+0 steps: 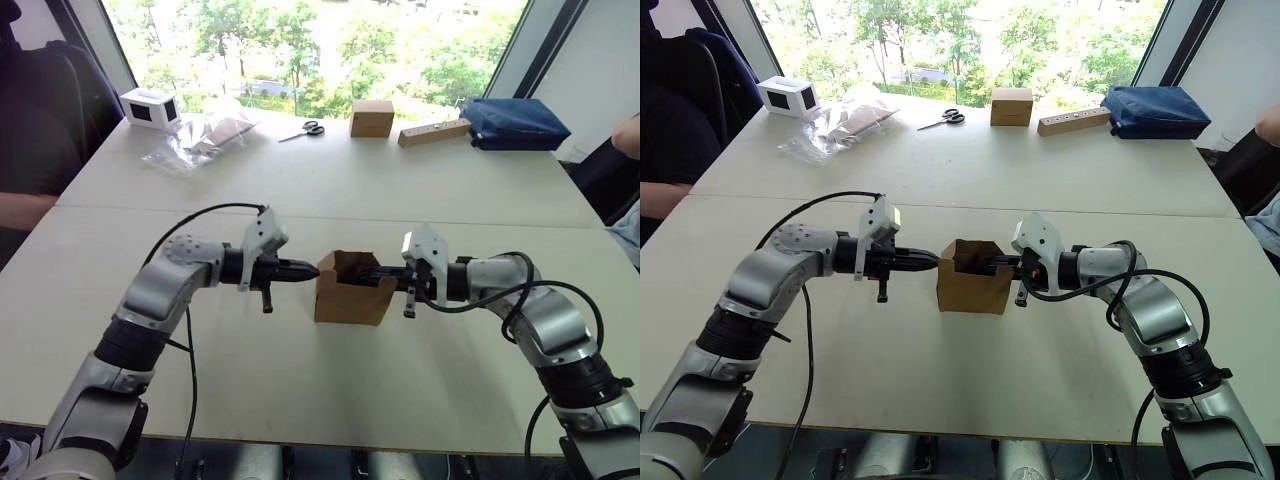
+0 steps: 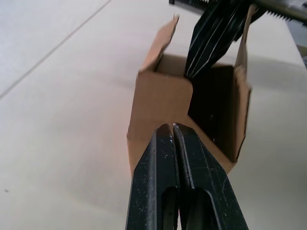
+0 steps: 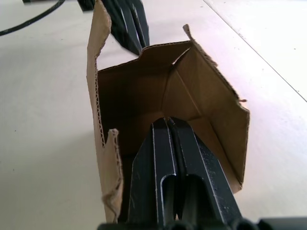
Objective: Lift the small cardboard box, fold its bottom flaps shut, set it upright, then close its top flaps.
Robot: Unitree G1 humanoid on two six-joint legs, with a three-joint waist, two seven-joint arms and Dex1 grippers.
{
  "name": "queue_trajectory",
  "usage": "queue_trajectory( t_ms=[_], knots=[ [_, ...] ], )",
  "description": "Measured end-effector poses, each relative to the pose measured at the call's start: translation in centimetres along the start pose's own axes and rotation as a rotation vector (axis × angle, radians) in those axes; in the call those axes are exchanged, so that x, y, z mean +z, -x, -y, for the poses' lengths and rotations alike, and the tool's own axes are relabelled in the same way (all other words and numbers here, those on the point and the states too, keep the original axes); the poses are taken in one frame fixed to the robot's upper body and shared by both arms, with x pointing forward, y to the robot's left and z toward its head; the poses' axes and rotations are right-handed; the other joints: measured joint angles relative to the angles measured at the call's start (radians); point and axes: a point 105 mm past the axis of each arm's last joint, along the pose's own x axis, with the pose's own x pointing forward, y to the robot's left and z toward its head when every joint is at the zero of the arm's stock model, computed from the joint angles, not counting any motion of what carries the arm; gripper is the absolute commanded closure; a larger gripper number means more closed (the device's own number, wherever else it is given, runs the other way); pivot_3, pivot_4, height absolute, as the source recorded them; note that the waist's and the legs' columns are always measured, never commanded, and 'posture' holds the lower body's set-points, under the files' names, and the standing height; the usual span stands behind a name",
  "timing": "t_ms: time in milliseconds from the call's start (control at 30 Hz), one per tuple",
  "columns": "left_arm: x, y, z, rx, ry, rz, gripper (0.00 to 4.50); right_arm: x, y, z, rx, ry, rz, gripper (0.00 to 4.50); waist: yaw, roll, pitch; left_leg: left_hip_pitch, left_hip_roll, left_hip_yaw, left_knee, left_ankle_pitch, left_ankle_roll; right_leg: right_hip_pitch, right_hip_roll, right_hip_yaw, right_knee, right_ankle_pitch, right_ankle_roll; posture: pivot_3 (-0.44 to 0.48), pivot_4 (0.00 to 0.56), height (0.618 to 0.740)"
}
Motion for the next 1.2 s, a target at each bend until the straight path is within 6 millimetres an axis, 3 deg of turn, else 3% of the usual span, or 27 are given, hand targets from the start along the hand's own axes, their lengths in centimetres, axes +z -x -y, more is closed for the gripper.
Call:
queue_trajectory(
  t_ms=[167, 567, 1200],
  knots=[
    [0.3, -0.8, 0.2, -0.021, -0.002, 0.015, 4.43, 0.1, 0.2, 0.3, -0.017, 0.001, 0.006, 4.5, 0.002, 0.0, 0.0, 0.0, 0.0, 0.0, 0.0, 0.0, 0.0, 0.0, 0.0, 0.0, 0.0, 0.0, 0.0, 0.0, 0.15, 0.74],
    [-1.5, -3.4, 0.8, -0.078, -0.025, -0.043, 4.43, 0.0, -0.1, 0.1, -0.033, -0.027, 0.023, 4.5, 0.001, 0.0, 0.0, 0.0, 0.0, 0.0, 0.0, 0.0, 0.0, 0.0, 0.0, 0.0, 0.0, 0.0, 0.0, 0.0, 0.15, 0.74],
    [-1.6, -3.7, 0.7, -0.065, -0.078, -0.075, 4.43, -1.1, -0.2, 0.1, -0.053, -0.028, -0.023, 4.5, 0.001, 0.0, 0.0, 0.0, 0.0, 0.0, 0.0, 0.0, 0.0, 0.0, 0.0, 0.0, 0.0, 0.0, 0.0, 0.0, 0.15, 0.74]
  ],
)
